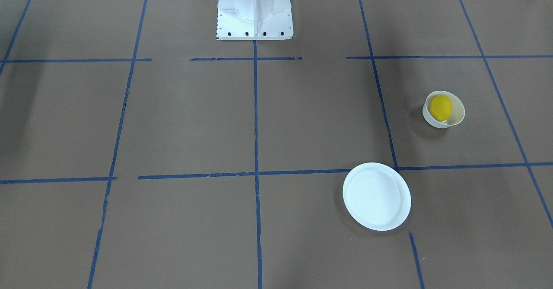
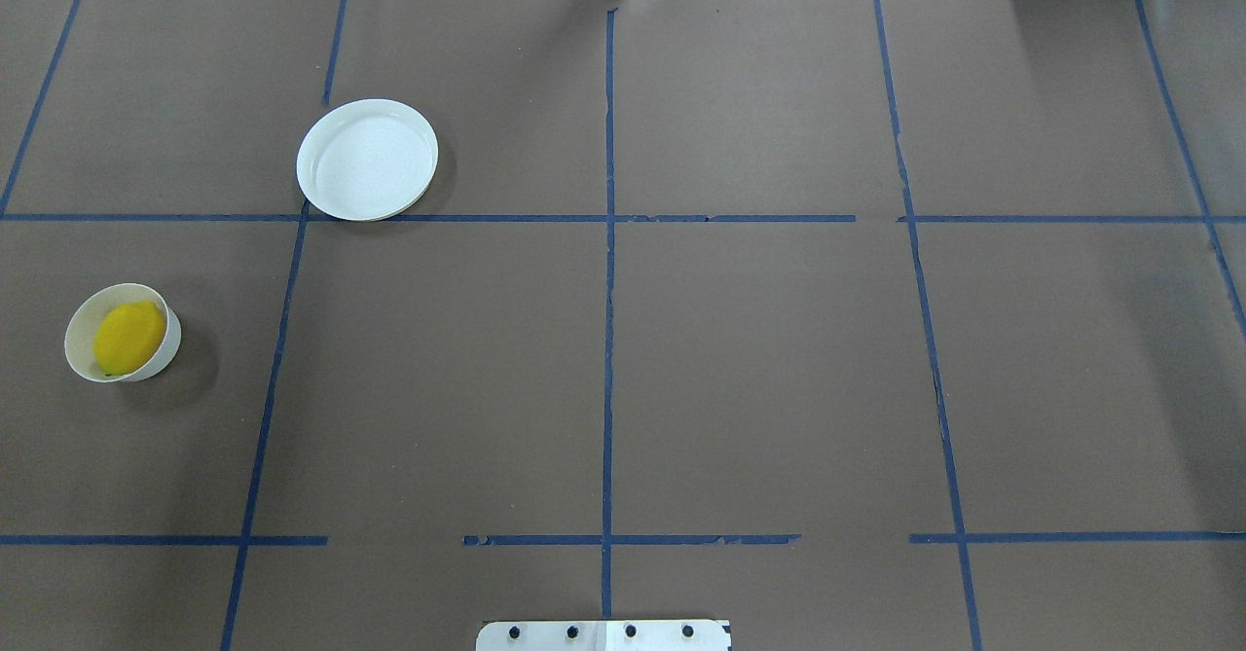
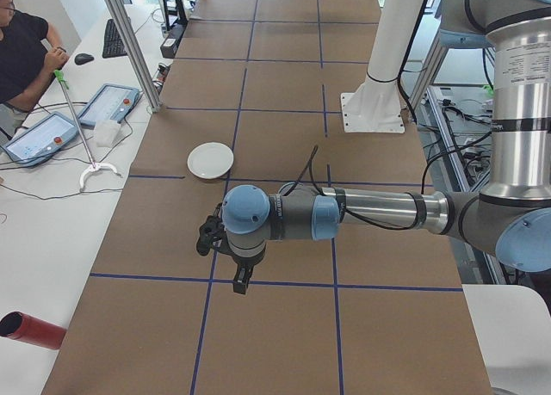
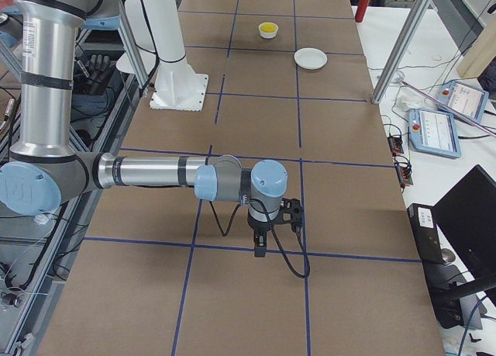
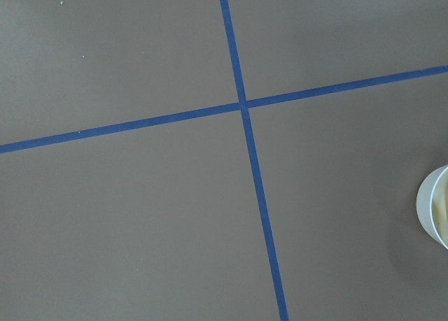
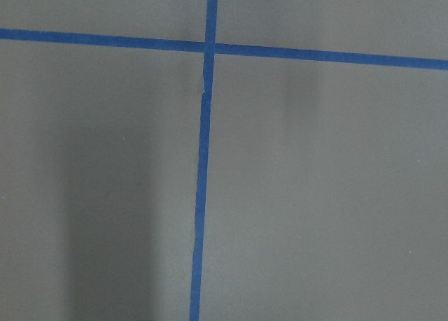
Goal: Move lemon from plate to bowl
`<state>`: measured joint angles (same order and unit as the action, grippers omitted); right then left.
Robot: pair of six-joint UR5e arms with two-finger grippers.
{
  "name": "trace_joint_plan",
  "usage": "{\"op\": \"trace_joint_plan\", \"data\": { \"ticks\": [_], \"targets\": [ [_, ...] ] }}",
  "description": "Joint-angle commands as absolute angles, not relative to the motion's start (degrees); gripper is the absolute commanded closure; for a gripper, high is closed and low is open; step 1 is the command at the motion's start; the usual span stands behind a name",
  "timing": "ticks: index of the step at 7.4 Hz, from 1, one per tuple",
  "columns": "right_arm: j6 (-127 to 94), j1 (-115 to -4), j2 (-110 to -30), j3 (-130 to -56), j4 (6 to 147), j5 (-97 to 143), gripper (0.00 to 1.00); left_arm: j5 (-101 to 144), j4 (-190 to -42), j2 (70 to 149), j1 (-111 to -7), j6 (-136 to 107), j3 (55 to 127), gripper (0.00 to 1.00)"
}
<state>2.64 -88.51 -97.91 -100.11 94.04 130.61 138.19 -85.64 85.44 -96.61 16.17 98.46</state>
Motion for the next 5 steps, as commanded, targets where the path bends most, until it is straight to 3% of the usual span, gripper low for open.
{"op": "trace_joint_plan", "data": {
  "ticks": [1,5],
  "targets": [
    [2.6,-88.5,-97.9,-100.1,94.0,130.6,0.0,136.3,-85.4,85.6,-94.3,16.1,98.8,0.0],
    [2.6,-88.5,-97.9,-100.1,94.0,130.6,0.0,136.1,-85.3,85.7,-93.5,16.0,98.8,0.0]
  ]
}}
